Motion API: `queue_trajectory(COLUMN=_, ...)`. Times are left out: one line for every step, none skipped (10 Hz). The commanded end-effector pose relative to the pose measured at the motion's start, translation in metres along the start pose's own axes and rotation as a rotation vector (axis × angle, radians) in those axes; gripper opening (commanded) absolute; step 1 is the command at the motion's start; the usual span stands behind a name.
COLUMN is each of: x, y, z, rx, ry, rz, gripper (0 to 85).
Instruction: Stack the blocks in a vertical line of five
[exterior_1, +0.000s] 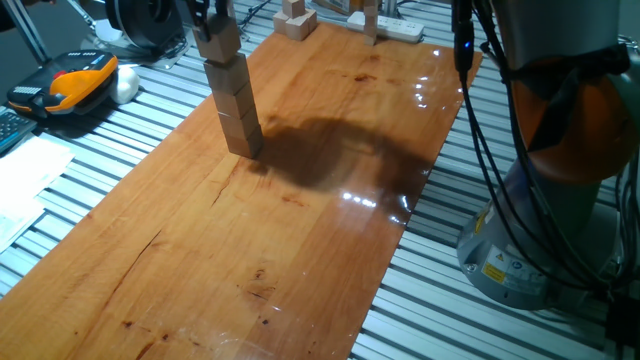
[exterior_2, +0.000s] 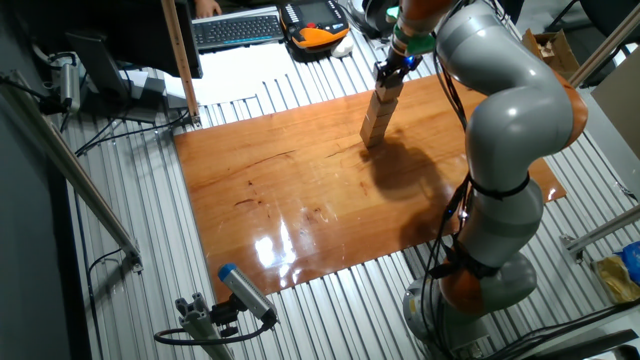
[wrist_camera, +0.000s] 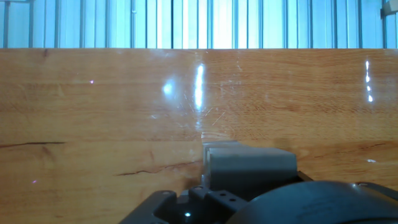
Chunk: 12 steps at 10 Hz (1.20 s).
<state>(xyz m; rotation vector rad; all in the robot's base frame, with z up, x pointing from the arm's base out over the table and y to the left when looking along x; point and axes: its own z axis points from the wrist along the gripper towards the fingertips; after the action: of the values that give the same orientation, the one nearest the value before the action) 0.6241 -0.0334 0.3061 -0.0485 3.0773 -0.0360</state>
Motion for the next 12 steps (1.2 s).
queue_trajectory(x=0.0000, y=0.0005, z=0.0006, rx=0.000, ry=-0.001, rz=0.001, gripper=0.0)
queue_trajectory(x=0.0007, y=0.0018, z=0.0020, rx=0.002, ry=-0.004, rz=0.003, gripper=0.0)
queue_trajectory(x=0.0015, y=0.0037, z=0.0037, rx=0.004, ry=-0.007, rz=0.006, gripper=0.0)
queue_trajectory(x=0.0017, y=0.0041, z=0.0039, rx=0.004, ry=-0.007, rz=0.007, gripper=0.0)
queue_trajectory(x=0.0016, y=0.0036, z=0.0038, rx=0.004, ry=-0.007, rz=0.007, gripper=0.0)
queue_trajectory(x=0.0016, y=0.0029, z=0.0035, rx=-0.005, ry=-0.002, rz=0.010, gripper=0.0)
queue_trajectory(x=0.0018, y=0.0032, z=0.0031, rx=0.000, ry=-0.002, rz=0.015, gripper=0.0)
queue_trajectory(x=0.0019, y=0.0033, z=0.0030, rx=0.002, ry=-0.002, rz=0.021, gripper=0.0)
queue_trajectory(x=0.0020, y=0.0033, z=0.0029, rx=-0.003, ry=-0.001, rz=0.027, gripper=0.0)
queue_trajectory(x=0.0022, y=0.0033, z=0.0026, rx=-0.003, ry=0.002, rz=0.029, gripper=0.0)
queue_trajectory(x=0.0024, y=0.0029, z=0.0024, rx=-0.004, ry=0.010, rz=0.027, gripper=0.0)
queue_trajectory(x=0.0025, y=0.0027, z=0.0028, rx=-0.009, ry=0.019, rz=0.022, gripper=17.0)
